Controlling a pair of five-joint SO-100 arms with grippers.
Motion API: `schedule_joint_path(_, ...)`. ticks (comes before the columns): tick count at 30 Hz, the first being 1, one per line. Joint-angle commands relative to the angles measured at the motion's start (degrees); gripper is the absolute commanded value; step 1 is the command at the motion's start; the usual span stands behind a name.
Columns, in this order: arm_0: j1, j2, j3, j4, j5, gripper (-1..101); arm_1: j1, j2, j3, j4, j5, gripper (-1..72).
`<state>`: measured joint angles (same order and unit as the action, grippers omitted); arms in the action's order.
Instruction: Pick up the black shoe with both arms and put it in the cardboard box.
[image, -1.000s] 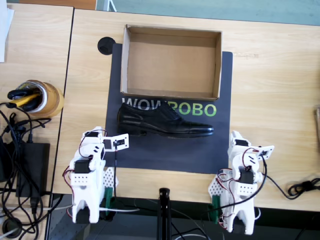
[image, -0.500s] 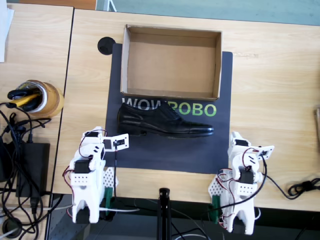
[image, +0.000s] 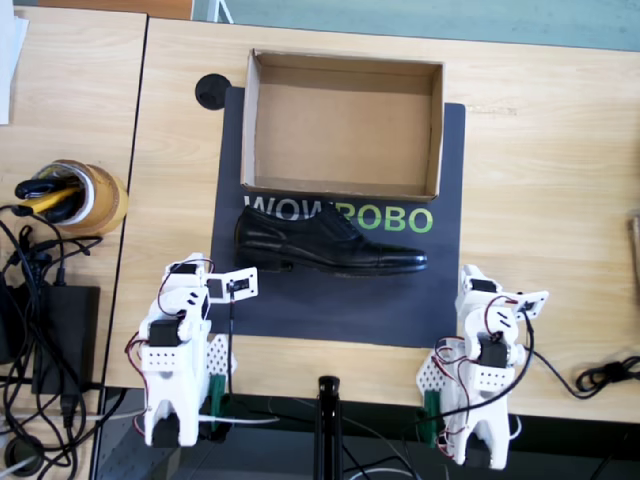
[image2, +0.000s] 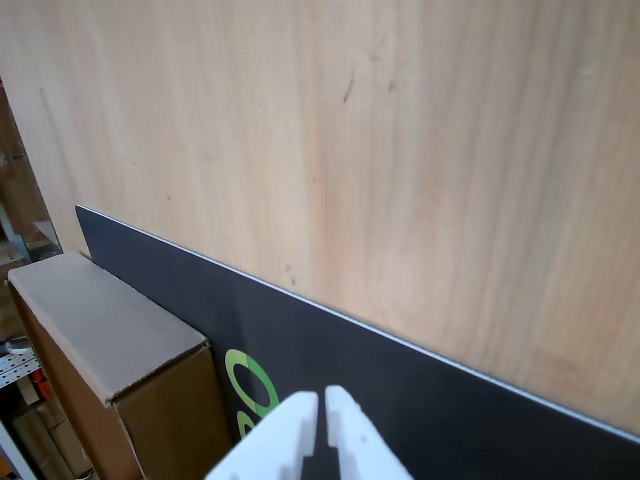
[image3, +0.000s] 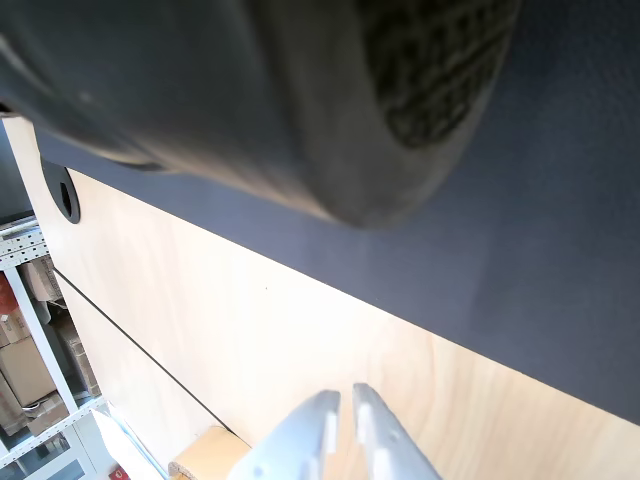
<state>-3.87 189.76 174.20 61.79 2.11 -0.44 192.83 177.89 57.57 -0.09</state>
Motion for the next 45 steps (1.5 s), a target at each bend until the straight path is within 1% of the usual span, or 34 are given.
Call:
schedule_joint_path(1,-1.0,0.9,0.7,-0.6,0.1,0,-0.9,2.5,0.9,-0.4,-0.7,-0.1)
schedule_joint_path(15,-1.1,0.9,0.7,-0.6,0.0,0,-1.6,2.6,0.8,-0.4,-1.0,-0.2)
schedule_joint_path(24,-0.7,0.9,-2.6,0.4,-1.3,0,-1.5,1.1,-5.3,1.3,-1.7,-0.2)
schedule_joint_path(27,-0.7,0.4,-4.7,1.6,-1.2,0,-1.1,-0.9,-7.6,1.3,-2.7,-0.2)
schedule_joint_path(31,-1.0,-3.4,-9.4,2.6,-1.3,0,-0.2,-7.1,-14.2,1.3,-4.0,-0.2)
schedule_joint_path(35,-1.1,-10.6,-16.3,2.7,-1.7,0,-0.4,-16.2,-22.2,1.8,-4.0,-0.2)
schedule_joint_path(38,-0.9,-15.8,-22.2,3.4,-2.4,0,-1.0,-19.0,-26.8,2.5,-3.6,-0.2)
schedule_joint_path(45,1.3,-26.6,-35.6,9.0,-4.9,0,-6.5,-28.7,-42.5,11.5,-2.1,-0.2)
